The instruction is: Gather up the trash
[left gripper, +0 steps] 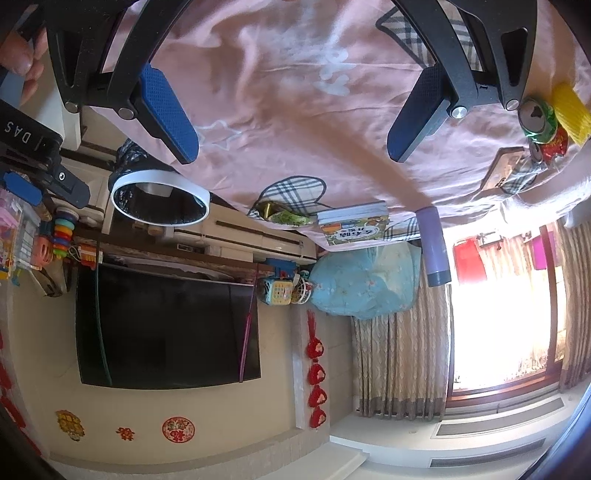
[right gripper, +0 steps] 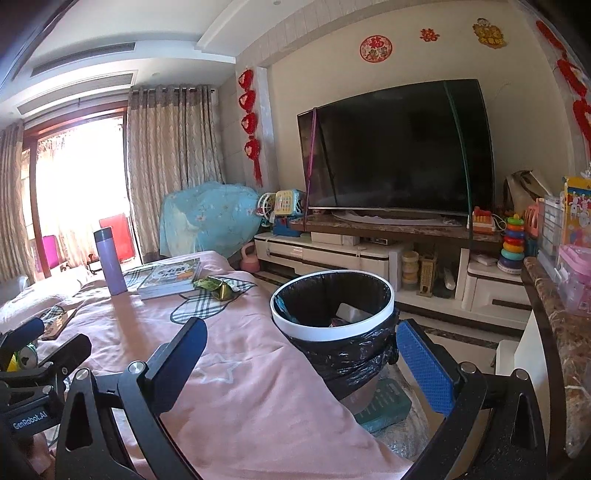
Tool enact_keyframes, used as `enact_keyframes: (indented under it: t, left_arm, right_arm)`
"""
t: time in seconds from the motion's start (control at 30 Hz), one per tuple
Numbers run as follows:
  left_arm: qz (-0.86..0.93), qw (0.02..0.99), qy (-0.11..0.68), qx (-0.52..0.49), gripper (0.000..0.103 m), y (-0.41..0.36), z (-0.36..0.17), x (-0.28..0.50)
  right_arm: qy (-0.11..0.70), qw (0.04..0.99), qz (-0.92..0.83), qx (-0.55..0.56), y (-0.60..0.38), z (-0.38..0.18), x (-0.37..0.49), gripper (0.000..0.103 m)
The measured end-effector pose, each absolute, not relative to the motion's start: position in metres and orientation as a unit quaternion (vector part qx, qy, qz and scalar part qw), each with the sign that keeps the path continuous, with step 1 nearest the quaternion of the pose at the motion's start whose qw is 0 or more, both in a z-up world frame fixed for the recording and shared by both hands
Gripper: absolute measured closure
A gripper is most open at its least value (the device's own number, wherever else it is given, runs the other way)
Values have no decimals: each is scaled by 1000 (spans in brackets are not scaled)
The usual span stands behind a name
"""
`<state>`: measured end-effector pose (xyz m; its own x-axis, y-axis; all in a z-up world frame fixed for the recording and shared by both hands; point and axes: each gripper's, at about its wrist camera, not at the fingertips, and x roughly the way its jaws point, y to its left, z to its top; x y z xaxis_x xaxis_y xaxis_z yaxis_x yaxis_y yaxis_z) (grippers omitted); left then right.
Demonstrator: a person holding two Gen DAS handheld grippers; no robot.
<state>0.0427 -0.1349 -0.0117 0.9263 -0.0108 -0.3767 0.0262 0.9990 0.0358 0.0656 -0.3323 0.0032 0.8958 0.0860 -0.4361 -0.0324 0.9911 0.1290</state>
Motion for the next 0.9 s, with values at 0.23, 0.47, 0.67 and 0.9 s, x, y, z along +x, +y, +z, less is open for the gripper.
enact_keyframes:
  t: [0.23, 0.47, 0.67, 0.9]
  left_arm:
    - [-10, 982, 186, 23, 1, -135, -11, 41]
    - [-11, 983, 184, 23, 0, -136, -13, 39]
    - [-12, 983, 184, 24, 0, -137, -13, 39]
    - [-13, 982, 188, 23, 1, -136, -14, 40]
  right_arm:
    - [226, 972, 35, 60, -331, 3, 64, 0]
    - [225, 972, 37, 59, -331, 4, 64, 0]
    - [224, 972, 40, 60, -330, 5, 64, 0]
    - [222, 972, 43, 58, -328, 5, 61, 0]
